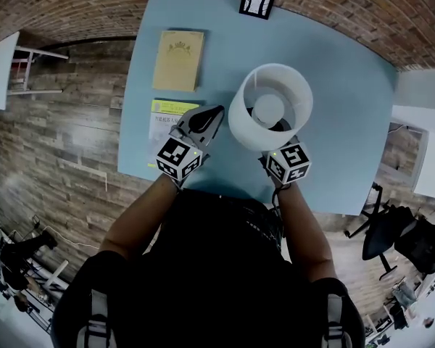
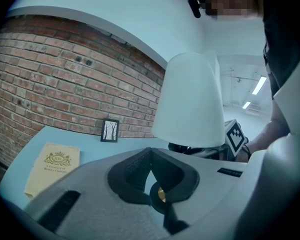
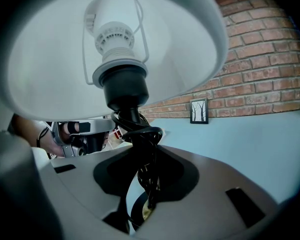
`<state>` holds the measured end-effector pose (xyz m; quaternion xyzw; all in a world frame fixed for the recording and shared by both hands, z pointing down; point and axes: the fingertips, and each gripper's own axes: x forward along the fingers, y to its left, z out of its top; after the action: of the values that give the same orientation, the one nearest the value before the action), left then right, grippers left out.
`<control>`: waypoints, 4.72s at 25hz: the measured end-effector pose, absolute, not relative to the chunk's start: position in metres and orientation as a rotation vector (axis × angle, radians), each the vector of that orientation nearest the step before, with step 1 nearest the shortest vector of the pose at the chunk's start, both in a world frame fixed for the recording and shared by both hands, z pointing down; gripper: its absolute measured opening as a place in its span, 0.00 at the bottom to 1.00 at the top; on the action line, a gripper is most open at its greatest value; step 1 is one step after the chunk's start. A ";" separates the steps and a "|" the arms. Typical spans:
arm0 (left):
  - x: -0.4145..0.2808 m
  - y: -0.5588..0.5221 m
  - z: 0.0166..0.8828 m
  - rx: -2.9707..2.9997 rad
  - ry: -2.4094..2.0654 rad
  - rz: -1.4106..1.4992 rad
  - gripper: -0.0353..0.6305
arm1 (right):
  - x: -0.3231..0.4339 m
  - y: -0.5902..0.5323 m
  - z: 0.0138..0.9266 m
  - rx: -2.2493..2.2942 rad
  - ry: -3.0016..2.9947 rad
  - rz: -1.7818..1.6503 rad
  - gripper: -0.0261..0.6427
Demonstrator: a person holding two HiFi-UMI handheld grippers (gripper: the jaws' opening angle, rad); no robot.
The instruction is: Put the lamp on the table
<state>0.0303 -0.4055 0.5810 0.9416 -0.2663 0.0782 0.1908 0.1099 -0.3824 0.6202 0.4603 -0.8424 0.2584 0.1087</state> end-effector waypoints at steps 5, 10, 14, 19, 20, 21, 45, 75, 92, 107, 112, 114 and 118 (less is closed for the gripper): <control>0.033 -0.410 0.588 2.650 -0.736 0.237 0.07 | 0.111 -0.393 0.633 1.351 -2.499 0.757 0.18; 0.034 -0.415 0.592 2.653 -0.751 0.239 0.07 | 0.116 -0.398 0.647 1.364 -2.497 0.763 0.18; 0.036 -0.416 0.596 2.651 -0.744 0.248 0.07 | 0.122 -0.399 0.656 1.385 -2.489 0.772 0.18; 0.036 -0.416 0.599 2.647 -0.742 0.256 0.07 | 0.125 -0.402 0.662 1.392 -2.489 0.759 0.18; 0.036 -0.415 0.599 2.647 -0.742 0.259 0.07 | 0.126 -0.402 0.664 1.393 -2.488 0.756 0.18; 0.035 -0.415 0.599 2.647 -0.743 0.261 0.07 | 0.126 -0.402 0.666 1.393 -2.488 0.753 0.18; 0.029 -0.400 0.601 2.637 -0.750 0.250 0.07 | 0.127 -0.387 0.668 1.390 -2.521 0.706 0.20; 0.036 -0.366 0.591 2.660 -0.726 0.237 0.07 | 0.147 -0.346 0.681 1.414 -2.421 0.694 0.22; 0.048 -0.337 0.589 2.623 -0.807 0.221 0.07 | 0.161 -0.302 0.671 1.356 -2.455 0.688 0.09; 0.063 -0.295 0.574 2.605 -0.920 0.182 0.07 | 0.189 -0.275 0.643 1.307 -2.504 0.601 0.07; 0.059 -0.284 0.575 2.592 -0.937 0.169 0.07 | 0.189 -0.268 0.641 1.295 -2.518 0.571 0.07; 0.056 -0.281 0.572 2.606 -0.936 0.167 0.07 | 0.189 -0.266 0.637 1.305 -2.516 0.558 0.07; 0.043 -0.278 0.565 2.616 -0.920 0.157 0.07 | 0.187 -0.259 0.630 1.354 -2.489 0.546 0.07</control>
<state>0.0430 -0.2775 0.5649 0.9263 -0.3256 0.0554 0.1812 0.1873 -0.2589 0.6305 0.4654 -0.8556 0.1875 0.1275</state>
